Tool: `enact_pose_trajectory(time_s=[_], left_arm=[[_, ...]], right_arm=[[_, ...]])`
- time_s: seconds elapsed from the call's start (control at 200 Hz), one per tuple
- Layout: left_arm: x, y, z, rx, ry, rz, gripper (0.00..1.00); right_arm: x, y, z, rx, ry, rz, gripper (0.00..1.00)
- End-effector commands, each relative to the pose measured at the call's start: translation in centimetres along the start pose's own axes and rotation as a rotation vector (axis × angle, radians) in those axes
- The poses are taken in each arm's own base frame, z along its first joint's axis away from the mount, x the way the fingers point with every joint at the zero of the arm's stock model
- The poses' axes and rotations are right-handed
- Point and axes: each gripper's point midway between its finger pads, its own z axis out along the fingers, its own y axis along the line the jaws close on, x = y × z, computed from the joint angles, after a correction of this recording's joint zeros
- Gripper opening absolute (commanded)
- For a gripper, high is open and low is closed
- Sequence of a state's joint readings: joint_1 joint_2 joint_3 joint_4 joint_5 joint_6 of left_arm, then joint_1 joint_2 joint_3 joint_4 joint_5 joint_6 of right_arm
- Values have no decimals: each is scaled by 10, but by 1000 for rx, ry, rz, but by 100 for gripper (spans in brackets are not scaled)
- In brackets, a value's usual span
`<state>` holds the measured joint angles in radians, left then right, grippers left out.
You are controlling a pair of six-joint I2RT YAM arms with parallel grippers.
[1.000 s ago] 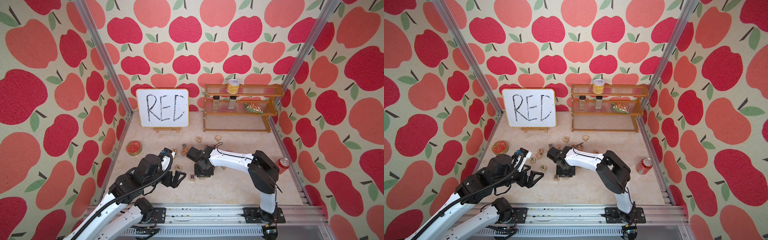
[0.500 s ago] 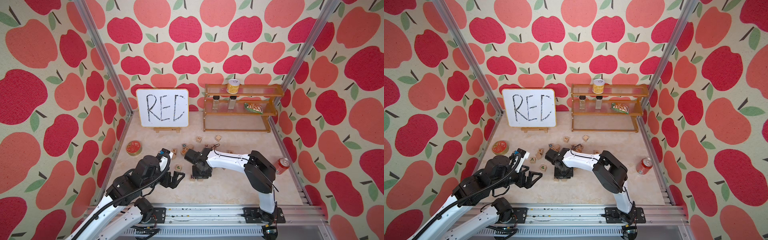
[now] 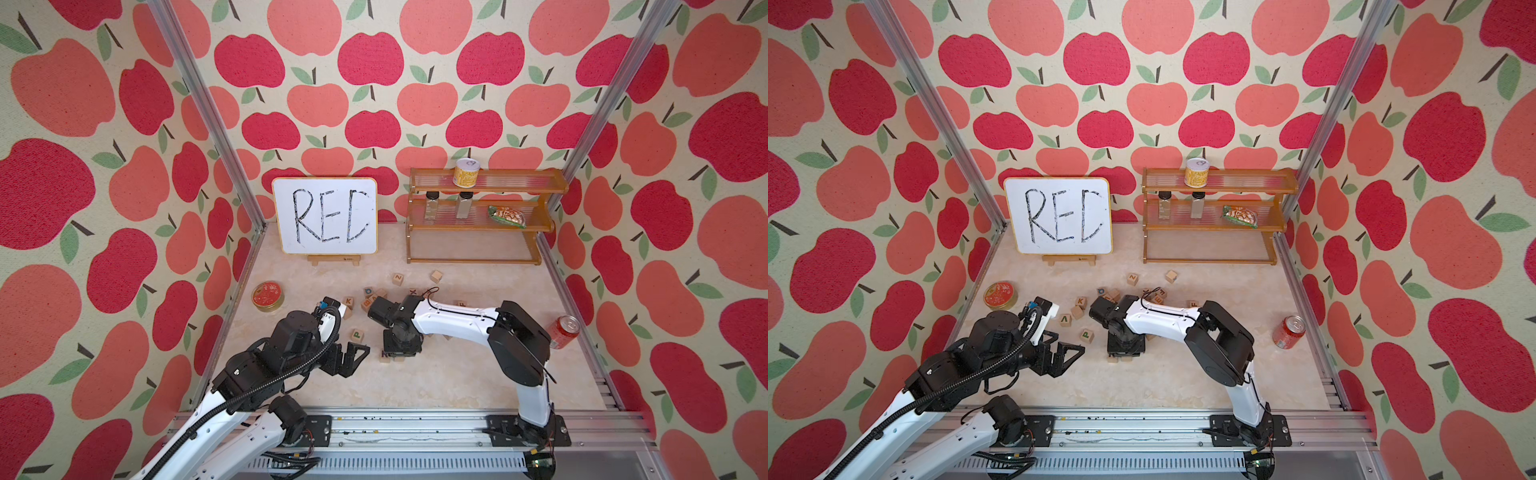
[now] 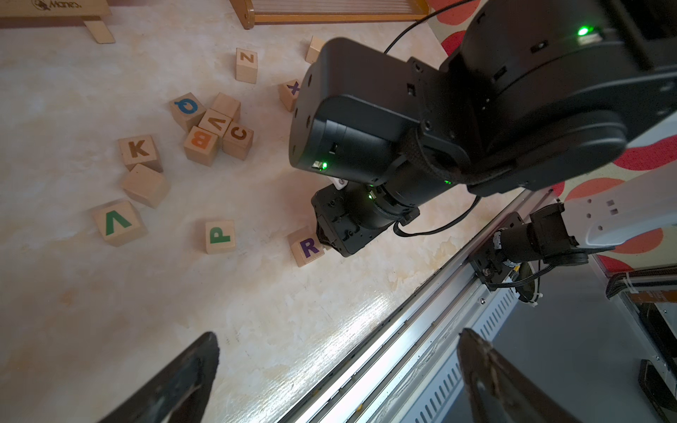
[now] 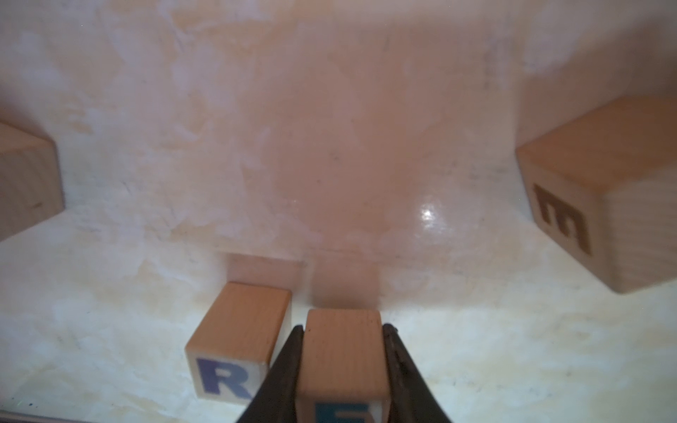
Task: Assemble the uppercase word "red" with letter blocks
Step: Adjust the letter block at the center of the board.
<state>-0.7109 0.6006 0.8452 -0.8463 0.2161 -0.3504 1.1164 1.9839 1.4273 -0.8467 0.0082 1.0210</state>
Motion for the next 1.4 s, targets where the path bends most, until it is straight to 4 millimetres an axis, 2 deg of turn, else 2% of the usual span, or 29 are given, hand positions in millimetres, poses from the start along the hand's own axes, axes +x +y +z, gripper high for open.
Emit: enact_pose_trajectory(time_s=[0.0,0.11,0.305,0.725,1.005,1.126,1.391], left_arm=[[-1,3,-5,-18,-14,-10,99],[-1,3,-3,-17,-9,-5,99],[-1,4,-2,-18,-8,-3,99],[-2,5,1,-21,-9,-6,99],[-2,5,3,-18,-2,-6,99],[-2,5,3,-17,-3,-6,99],[-2,5,4,-11,0,-7,99]], right_arm=[[1,-4,3,10,20,7,33],[2,-3,4,1,21,13,35],[2,-3,3,2,22,11,44],[-2,-8,-10,5,-1,5,41],[-7,-14,-8,17,1,22,32],[-8,-13,-8,13,3,25,32],[-10,-15,-15,2,-6,33,39]])
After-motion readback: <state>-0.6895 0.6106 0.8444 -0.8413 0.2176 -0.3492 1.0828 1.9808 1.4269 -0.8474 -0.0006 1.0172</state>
